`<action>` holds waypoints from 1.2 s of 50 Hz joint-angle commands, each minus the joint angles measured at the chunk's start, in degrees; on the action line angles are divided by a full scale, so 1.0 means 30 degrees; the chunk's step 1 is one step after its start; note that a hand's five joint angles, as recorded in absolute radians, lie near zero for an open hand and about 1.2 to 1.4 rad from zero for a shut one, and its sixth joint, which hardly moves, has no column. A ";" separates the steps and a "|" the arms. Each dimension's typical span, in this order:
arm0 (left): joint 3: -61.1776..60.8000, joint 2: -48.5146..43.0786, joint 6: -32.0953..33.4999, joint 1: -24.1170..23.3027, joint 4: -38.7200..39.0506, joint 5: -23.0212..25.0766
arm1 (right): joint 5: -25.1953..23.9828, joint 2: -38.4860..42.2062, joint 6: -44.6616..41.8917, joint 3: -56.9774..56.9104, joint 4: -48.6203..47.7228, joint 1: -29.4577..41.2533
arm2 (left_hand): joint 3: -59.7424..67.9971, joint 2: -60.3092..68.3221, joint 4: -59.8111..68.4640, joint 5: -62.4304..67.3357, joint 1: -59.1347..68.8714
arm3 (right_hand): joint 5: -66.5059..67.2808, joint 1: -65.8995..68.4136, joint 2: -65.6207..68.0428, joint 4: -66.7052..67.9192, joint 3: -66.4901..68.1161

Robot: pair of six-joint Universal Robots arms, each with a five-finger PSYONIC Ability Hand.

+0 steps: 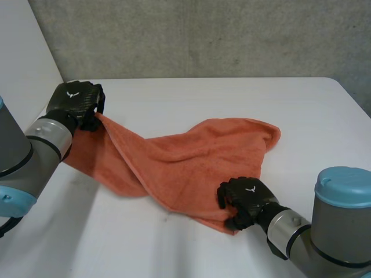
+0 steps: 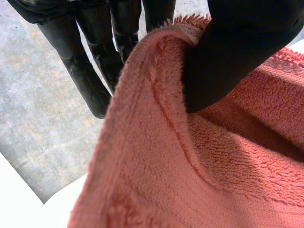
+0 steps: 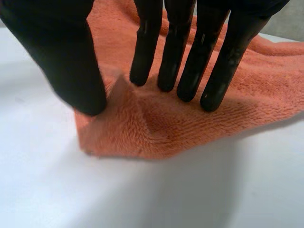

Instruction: Fold the laundry

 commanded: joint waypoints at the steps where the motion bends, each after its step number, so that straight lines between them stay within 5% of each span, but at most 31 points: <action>1: -0.0115 0.0035 0.0001 -0.0005 -0.0030 -0.0022 | 0.1313 0.0081 -0.0794 -0.0052 -0.0616 -0.0250 | 0.3871 0.3814 0.3821 0.4998 0.5043 | 1.0552 1.2399 0.9898 1.0040 1.0043; 12: -0.0435 0.0211 0.0001 -0.0122 -0.0236 -0.0022 | 0.2780 -0.3024 -0.4312 -0.0373 0.0839 -0.0368 | 0.3871 0.3814 0.3821 0.4998 0.5043 | 1.0552 1.2399 0.9898 1.0040 1.0043; 16: -0.0642 0.0211 0.0030 -0.0152 -0.0177 -0.0022 | 0.2664 -0.3025 -0.3876 -0.0578 0.2101 -0.0310 | 0.3871 0.3814 0.3821 0.4998 0.5043 | 0.7164 0.9011 0.6510 0.6652 0.6655; 19: -0.0671 0.0211 0.0001 -0.0093 -0.0206 -0.0022 | 0.2226 -0.2443 -0.2443 -0.0579 0.2575 -0.0309 | 0.3871 0.3814 0.3821 0.4998 0.5043 | -0.1972 -0.0125 -0.2626 -0.2484 -0.2481; 27: -0.0671 0.0094 0.0030 -0.0064 -0.0177 -0.0022 | 0.0848 -0.1121 -0.0505 -0.0609 0.2575 -0.0368 | 0.3871 0.3814 0.3821 0.4998 0.5043 | -0.2603 -0.0756 -0.3257 -0.3115 -0.3112; 39: -0.0671 0.0035 0.0030 -0.0005 -0.0119 -0.0022 | 0.0759 -0.0769 -0.0328 -0.0609 0.1902 -0.0309 | 0.3871 0.3814 0.3821 0.4998 0.5043 | -0.2940 -0.1093 -0.3594 -0.3452 -0.3449; 46: -0.0672 -0.0140 0.0030 -0.0005 -0.0119 -0.0022 | 0.0759 -0.0711 -0.0298 -0.0404 0.2048 -0.0309 | 0.3871 0.3814 0.3821 0.4998 0.5043 | -0.7590 -0.5743 -0.8244 -0.8102 -0.8099; 60: -0.0730 -0.0141 0.0030 -0.0035 -0.0148 -0.0022 | 0.0758 -0.0652 -0.0328 0.0153 0.1814 -0.0338 | 0.3871 0.3814 0.3821 0.4998 0.5043 | -0.6476 -0.4629 -0.7130 -0.6988 -0.6985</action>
